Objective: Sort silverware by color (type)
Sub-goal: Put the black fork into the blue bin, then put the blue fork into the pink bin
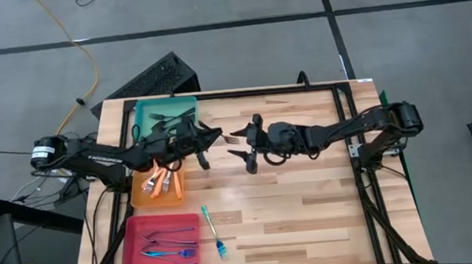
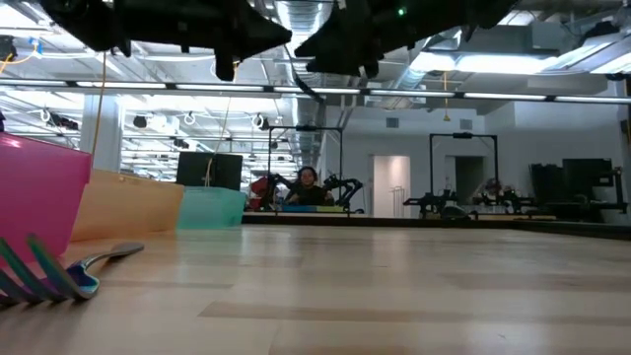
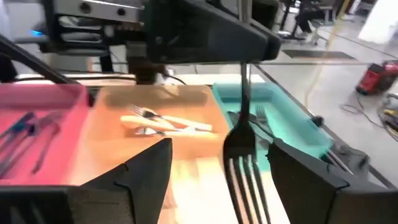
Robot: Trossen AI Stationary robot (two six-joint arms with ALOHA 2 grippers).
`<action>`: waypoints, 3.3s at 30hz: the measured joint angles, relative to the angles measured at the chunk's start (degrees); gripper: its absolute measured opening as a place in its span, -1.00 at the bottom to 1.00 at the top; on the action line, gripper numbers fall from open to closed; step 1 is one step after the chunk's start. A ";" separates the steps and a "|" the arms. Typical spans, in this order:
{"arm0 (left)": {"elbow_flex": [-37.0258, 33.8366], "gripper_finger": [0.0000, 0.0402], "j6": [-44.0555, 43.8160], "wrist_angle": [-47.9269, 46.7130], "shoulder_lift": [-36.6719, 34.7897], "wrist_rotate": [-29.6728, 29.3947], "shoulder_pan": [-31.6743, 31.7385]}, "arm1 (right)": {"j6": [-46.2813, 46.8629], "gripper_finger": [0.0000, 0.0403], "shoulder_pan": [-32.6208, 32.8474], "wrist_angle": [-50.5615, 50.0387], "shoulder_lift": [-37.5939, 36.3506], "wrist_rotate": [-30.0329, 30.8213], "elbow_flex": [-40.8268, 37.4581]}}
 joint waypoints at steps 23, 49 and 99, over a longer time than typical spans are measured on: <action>23.70 -1.00 14.62 -70.83 0.04 -13.83 19.64 | 2.40 0.42 -4.46 -17.11 -0.29 0.13 0.01; 23.78 -1.00 26.59 -87.02 22.31 -12.40 37.70 | 3.58 0.42 -3.72 -23.28 -0.22 -0.09 -1.72; 46.76 -0.52 26.25 -102.46 14.94 17.61 33.86 | -7.46 0.42 6.56 -4.10 2.70 -6.95 -5.48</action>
